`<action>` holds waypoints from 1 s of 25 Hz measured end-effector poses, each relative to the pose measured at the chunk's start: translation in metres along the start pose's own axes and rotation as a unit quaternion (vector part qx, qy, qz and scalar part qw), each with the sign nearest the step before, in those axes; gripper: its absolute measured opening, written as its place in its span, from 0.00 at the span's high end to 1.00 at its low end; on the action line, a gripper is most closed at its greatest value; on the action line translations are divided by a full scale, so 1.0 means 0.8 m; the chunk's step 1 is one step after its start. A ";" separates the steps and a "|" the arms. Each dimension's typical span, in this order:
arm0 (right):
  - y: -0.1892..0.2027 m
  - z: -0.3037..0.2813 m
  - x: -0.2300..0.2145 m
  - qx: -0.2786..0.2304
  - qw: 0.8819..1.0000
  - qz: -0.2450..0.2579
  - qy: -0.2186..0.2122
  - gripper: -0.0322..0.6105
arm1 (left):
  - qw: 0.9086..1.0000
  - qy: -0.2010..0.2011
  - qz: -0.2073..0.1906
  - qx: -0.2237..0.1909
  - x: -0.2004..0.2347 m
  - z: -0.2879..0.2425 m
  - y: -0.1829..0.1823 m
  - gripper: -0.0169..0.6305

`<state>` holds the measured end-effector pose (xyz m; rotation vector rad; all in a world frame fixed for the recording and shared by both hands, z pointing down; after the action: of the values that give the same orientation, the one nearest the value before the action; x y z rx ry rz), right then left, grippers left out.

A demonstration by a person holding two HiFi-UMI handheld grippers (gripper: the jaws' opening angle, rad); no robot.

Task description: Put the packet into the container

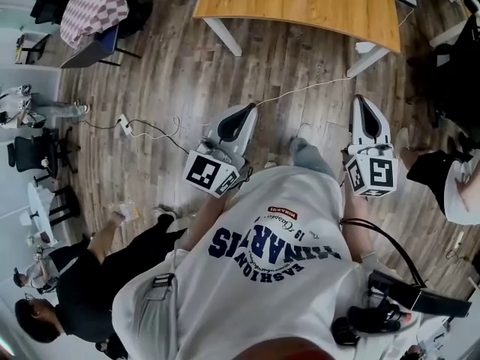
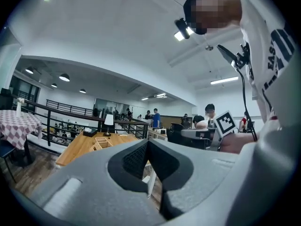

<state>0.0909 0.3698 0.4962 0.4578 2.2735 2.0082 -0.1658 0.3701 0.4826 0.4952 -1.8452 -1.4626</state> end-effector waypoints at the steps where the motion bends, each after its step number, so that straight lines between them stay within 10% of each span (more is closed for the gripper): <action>1: 0.001 -0.010 -0.012 -0.001 1.000 -0.001 0.000 0.94 | 1.000 0.000 -0.001 -0.001 0.002 -0.014 -0.003 0.97; 25: 0.026 -0.146 -0.164 -0.021 0.999 -0.005 -0.038 0.94 | 0.998 -0.059 0.004 -0.003 0.020 -0.187 -0.031 0.97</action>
<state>0.1903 0.2250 0.5147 0.5079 2.1816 1.9940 -0.0699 0.2513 0.4785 0.4048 -1.9320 -1.5198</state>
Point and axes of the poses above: the fingertips, and each gripper's own axes: z backward along the fingers, x to its left, y out of its underside, the point moved 4 cm from there along z, backward along the fingers, and after that the axes turned 12 degrees about z, right-handed, at the moved point
